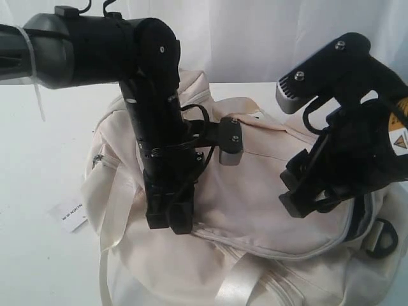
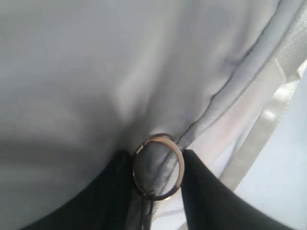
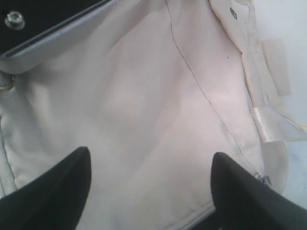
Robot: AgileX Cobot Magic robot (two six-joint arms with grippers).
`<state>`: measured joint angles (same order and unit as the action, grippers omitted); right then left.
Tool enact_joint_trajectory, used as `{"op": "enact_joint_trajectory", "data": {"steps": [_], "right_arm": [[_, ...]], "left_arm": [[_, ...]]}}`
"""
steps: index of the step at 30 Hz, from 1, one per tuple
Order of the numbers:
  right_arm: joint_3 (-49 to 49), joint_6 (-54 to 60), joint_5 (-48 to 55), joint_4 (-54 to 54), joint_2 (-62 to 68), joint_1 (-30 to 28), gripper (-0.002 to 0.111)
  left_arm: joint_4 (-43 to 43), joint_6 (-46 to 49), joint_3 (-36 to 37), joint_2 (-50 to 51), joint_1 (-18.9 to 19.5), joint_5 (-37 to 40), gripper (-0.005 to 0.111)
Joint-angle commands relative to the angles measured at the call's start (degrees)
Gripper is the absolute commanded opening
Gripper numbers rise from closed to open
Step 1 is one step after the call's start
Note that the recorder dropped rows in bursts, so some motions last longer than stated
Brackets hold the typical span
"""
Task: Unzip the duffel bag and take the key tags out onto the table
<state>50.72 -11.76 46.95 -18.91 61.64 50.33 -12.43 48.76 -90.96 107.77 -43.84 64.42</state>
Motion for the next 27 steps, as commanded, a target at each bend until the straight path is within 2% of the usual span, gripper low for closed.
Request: {"op": "enact_joint_trajectory", "data": {"steps": [1,10,13,16,19,21,24,27], "right_arm": [[-0.15,-0.47,-0.19,-0.62,-0.34,-0.15,0.066],[-0.15,0.33,-0.47,-0.62,-0.28,-0.15,0.066],[-3.2,2.5,-8.08,0.68,-0.28,-0.15,0.066],[-7.3,11.76,-16.33,4.7,-0.19,-0.15,0.066],[-7.49,13.06,-16.94,4.29,-0.19,-0.15,0.066],[-7.49,13.06,-16.94,4.29,-0.19,-0.15,0.066],[-7.49,12.95,-16.91,4.4,-0.19,-0.15,0.066],[-7.49,12.82,-16.91,5.06,-0.19,-0.15,0.066]], "left_arm": [[-1.58,-0.53,-2.37,-3.03,-0.24,5.55,0.0],[-3.79,-0.53,-6.64,-7.4,-0.24,5.55,0.0],[-3.58,-2.57,-6.64,-7.78,-0.24,5.55,0.0],[-3.46,-2.9,-6.64,-7.78,-0.24,5.55,0.0],[-1.73,-3.81,-6.43,-7.78,-0.24,5.55,0.0],[1.62,-7.42,-3.67,-7.44,-0.24,5.55,0.0],[3.61,-9.49,-1.21,-6.28,-0.24,5.55,0.012],[3.72,-11.04,-0.15,-4.86,-0.24,5.43,0.038]]}}
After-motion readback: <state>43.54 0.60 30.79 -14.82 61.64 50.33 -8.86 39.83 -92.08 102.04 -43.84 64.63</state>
